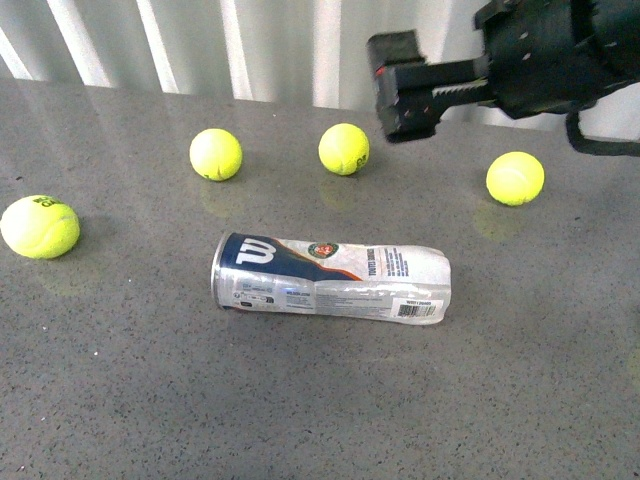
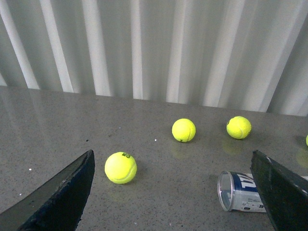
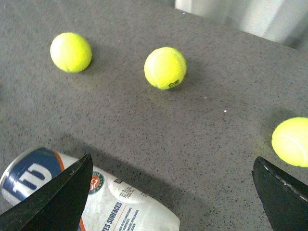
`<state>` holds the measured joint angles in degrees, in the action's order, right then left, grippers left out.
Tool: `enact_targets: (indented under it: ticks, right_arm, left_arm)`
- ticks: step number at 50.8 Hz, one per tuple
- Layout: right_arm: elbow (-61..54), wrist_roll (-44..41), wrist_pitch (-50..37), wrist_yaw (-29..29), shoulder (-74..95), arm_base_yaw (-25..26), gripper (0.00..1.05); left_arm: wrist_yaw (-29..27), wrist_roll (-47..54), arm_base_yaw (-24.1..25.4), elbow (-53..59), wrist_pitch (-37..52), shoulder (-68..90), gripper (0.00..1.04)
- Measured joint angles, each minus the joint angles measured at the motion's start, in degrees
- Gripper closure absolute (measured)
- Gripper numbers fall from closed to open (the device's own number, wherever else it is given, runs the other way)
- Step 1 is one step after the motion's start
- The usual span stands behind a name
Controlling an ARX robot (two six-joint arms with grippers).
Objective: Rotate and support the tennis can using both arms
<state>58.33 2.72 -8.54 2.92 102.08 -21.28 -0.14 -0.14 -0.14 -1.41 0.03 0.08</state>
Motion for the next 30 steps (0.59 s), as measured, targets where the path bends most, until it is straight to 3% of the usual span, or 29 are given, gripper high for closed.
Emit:
enact_targets:
  ticks: [7, 9, 13, 16, 20, 23, 30]
  right_arm:
    - [-0.4, 3.2, -0.2, -0.2, 0.1, 0.2, 0.07]
    - [-2.3, 2.8, -6.0, -4.5, 0.8, -0.3, 0.11]
    - [-10.3, 0.0, -27.5, -17.3, 1.3, -0.6, 0.23]
    - [-16.5, -1.1, -39.6, -20.6, 0.5, -0.1, 0.32]
    - [-23.6, -1.9, -52.2, -20.7, -1.8, 1.9, 0.44]
    - [-27.6, -2.2, -57.1, -19.9, -4.4, 3.5, 0.53]
    - [-35.6, -2.4, -59.0, -17.6, -11.5, 7.4, 0.76]
  left_arm:
    - [0.2, 0.0, 0.0, 0.0, 0.0, 0.0, 0.07]
    - [0.1, 0.0, 0.0, 0.0, 0.0, 0.0, 0.07]
    - [0.2, 0.0, 0.0, 0.0, 0.0, 0.0, 0.07]
    - [-0.1, 0.0, 0.0, 0.0, 0.0, 0.0, 0.07]
    - [-0.1, 0.0, 0.0, 0.0, 0.0, 0.0, 0.07]
    - [0.0, 0.0, 0.0, 0.0, 0.0, 0.0, 0.07]
    - [0.2, 0.0, 0.0, 0.0, 0.0, 0.0, 0.07]
